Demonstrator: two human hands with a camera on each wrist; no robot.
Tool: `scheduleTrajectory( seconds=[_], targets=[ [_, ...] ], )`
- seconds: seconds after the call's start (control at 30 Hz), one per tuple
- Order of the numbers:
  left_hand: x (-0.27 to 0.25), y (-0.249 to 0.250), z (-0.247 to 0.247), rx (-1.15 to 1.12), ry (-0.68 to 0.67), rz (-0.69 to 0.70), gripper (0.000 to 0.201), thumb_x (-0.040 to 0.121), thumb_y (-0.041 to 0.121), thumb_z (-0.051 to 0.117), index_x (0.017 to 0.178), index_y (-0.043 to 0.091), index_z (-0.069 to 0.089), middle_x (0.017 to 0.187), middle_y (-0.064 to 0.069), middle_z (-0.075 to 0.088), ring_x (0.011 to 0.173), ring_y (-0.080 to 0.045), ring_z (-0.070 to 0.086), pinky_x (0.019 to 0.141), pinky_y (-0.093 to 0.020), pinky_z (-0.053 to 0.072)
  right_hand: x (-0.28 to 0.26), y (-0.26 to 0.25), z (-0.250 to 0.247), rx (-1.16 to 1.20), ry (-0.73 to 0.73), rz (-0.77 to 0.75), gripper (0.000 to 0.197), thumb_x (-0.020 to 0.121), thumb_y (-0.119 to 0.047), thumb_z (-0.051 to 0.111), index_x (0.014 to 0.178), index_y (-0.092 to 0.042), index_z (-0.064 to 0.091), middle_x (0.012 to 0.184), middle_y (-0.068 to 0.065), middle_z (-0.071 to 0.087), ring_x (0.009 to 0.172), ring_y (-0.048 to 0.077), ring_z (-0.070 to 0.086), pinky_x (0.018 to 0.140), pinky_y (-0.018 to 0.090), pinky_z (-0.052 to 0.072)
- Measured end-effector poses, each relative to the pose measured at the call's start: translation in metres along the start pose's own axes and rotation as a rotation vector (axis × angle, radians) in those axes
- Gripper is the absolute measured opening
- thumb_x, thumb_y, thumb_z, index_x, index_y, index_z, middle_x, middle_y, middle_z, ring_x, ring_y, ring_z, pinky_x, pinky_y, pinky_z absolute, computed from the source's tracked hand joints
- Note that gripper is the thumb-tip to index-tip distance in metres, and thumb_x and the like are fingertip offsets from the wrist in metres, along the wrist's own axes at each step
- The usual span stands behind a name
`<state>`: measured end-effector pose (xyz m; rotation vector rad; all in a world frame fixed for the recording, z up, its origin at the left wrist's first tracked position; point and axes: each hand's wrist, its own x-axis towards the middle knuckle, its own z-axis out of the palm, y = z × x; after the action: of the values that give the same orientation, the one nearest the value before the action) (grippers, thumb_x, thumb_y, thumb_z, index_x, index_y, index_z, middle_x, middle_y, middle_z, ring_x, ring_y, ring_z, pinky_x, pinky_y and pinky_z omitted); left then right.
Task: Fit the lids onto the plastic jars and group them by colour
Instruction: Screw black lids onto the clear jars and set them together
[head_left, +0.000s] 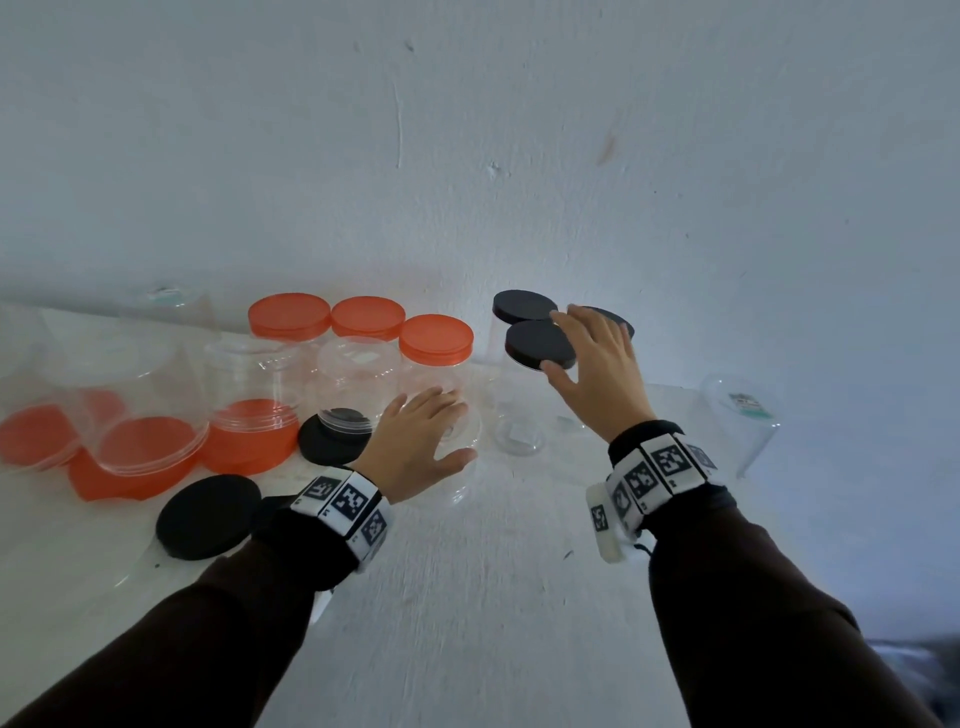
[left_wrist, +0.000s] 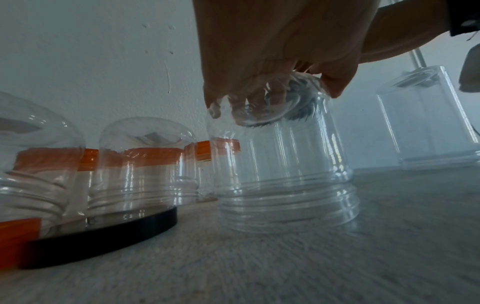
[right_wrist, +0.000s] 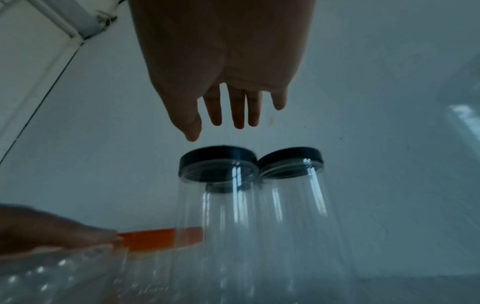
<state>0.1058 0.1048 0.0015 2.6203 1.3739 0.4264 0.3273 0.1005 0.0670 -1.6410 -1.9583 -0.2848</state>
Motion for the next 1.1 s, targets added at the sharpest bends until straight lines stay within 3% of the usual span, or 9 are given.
scheduleTrajectory(
  seconds=[0.07,0.2,0.4,0.53,0.73,0.83,0.97,1.03,1.1],
  targets=[
    [0.0,-0.002,0.0,0.028,-0.015,0.005,0.096,0.066,0.071,0.005,0.143,0.02,0.028,0.154,0.006,0.018,0.143,-0.012,0.009,0.115,-0.039,0.006,-0.009,0.015,-0.012,-0.031,0.064,0.059,0.048,0.086,-0.022,0.061,0.13,-0.01,0.049,0.135,0.009,0.046,0.128,0.029,0.038,0.112,0.048,0.021],
    [0.002,-0.003,0.002,0.026,-0.011,0.009,0.097,0.065,0.07,0.003,0.143,0.019,0.029,0.154,0.005,0.019,0.143,-0.013,0.01,0.115,-0.04,0.007,-0.033,0.055,-0.035,-0.153,0.124,0.213,0.044,0.084,-0.021,0.062,0.125,-0.008,0.054,0.135,0.013,0.047,0.128,0.033,0.038,0.109,0.051,0.021],
    [0.002,-0.001,0.001,0.042,-0.024,-0.001,0.099,0.064,0.071,0.0,0.145,0.021,0.026,0.155,0.006,0.016,0.143,-0.012,0.008,0.115,-0.038,0.005,-0.059,0.085,-0.056,-0.366,-0.212,0.511,0.061,0.091,-0.046,0.048,0.144,-0.025,0.025,0.156,0.008,0.008,0.14,0.04,0.006,0.11,0.059,0.007],
    [0.002,-0.003,0.003,0.014,-0.009,0.004,0.097,0.065,0.071,0.004,0.144,0.021,0.028,0.155,0.006,0.017,0.143,-0.013,0.009,0.114,-0.039,0.005,-0.063,0.082,-0.058,-0.387,-0.251,0.5,0.059,0.091,-0.037,0.052,0.143,-0.026,0.027,0.155,0.009,0.009,0.137,0.043,0.012,0.108,0.057,0.019],
    [0.001,-0.002,0.003,-0.016,0.014,0.009,0.097,0.065,0.071,0.007,0.143,0.02,0.031,0.154,0.005,0.02,0.143,-0.014,0.012,0.114,-0.041,0.006,-0.068,0.067,-0.062,-0.413,-0.309,0.446,0.072,0.083,-0.023,0.063,0.142,-0.028,0.023,0.153,0.011,0.008,0.136,0.042,0.012,0.107,0.054,0.023],
    [0.0,-0.001,0.001,-0.037,0.015,0.004,0.095,0.066,0.071,0.011,0.142,0.019,0.032,0.153,0.004,0.022,0.143,-0.015,0.013,0.114,-0.042,0.007,-0.072,0.056,-0.071,-0.4,-0.296,0.389,0.072,0.081,-0.024,0.067,0.14,-0.03,0.028,0.15,0.008,0.018,0.132,0.037,0.021,0.101,0.048,0.032],
    [0.002,-0.001,0.005,-0.01,0.06,0.006,0.061,0.091,0.048,0.044,0.142,0.017,0.032,0.153,0.001,0.025,0.142,-0.017,0.015,0.114,-0.043,0.01,-0.078,0.031,-0.083,-0.256,-0.296,0.321,0.076,0.075,-0.035,0.072,0.139,-0.037,0.031,0.143,0.001,0.027,0.126,0.028,0.027,0.096,0.042,0.035],
    [0.003,-0.003,0.006,-0.057,0.08,0.003,0.062,0.09,0.041,0.052,0.143,0.015,0.031,0.151,-0.002,0.027,0.142,-0.018,0.018,0.115,-0.045,0.013,-0.082,0.015,-0.09,-0.157,-0.292,0.283,0.08,0.071,-0.038,0.075,0.139,-0.04,0.031,0.138,-0.003,0.03,0.121,0.024,0.028,0.092,0.038,0.038],
    [0.001,-0.002,0.001,-0.145,0.134,0.016,0.07,0.084,0.051,0.052,0.141,0.013,0.034,0.148,-0.005,0.033,0.139,-0.02,0.024,0.114,-0.047,0.018,-0.086,-0.001,-0.098,-0.071,-0.29,0.237,0.083,0.067,-0.041,0.077,0.137,-0.043,0.032,0.133,-0.005,0.03,0.115,0.019,0.028,0.09,0.035,0.04]
  ],
)
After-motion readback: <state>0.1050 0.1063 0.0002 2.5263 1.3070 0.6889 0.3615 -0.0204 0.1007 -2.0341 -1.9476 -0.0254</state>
